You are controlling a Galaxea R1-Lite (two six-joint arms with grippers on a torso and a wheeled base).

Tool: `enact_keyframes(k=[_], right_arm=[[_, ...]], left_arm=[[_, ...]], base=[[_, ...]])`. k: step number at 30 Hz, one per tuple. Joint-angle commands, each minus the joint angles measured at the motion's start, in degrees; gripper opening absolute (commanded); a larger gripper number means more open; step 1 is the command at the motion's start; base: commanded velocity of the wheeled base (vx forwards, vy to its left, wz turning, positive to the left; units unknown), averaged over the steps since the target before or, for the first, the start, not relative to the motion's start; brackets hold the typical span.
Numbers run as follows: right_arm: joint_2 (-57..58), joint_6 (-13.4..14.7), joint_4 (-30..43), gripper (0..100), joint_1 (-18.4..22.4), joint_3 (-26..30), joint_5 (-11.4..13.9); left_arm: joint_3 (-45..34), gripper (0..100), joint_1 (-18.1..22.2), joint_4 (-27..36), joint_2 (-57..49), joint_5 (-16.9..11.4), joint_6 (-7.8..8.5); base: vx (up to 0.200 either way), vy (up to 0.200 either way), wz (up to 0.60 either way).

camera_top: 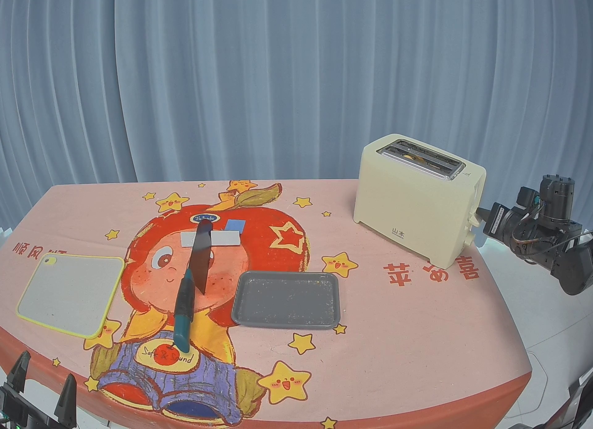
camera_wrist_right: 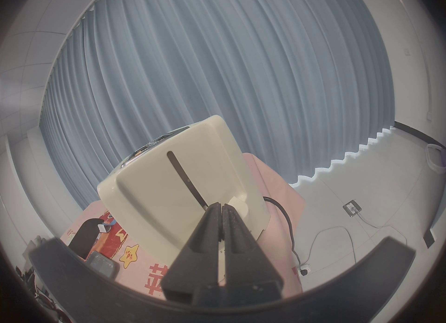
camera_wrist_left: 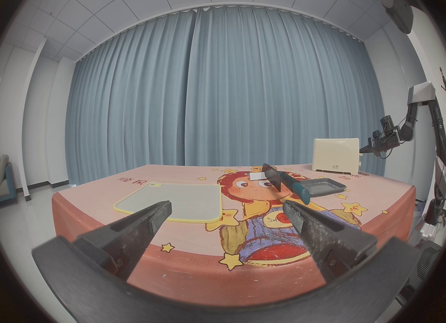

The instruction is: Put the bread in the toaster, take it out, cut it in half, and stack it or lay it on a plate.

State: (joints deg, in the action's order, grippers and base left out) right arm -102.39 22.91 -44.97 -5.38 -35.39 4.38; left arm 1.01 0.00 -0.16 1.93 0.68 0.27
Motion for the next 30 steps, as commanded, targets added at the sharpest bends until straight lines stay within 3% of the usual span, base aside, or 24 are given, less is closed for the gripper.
enact_keyframes(k=[1,30], right_arm=[[-1.06,0.03,0.32,0,0.01,0.06,0.02],[3.34,-0.05,0.06,0,-1.04,0.32,-0.16]], left_arm=[[-1.01,100,0.0,-0.02,0.1,0.02,0.0],[-1.01,100,0.0,-0.02,0.1,0.02,0.0]], base=[[0.0,0.0,0.0],[0.0,0.0,0.0]])
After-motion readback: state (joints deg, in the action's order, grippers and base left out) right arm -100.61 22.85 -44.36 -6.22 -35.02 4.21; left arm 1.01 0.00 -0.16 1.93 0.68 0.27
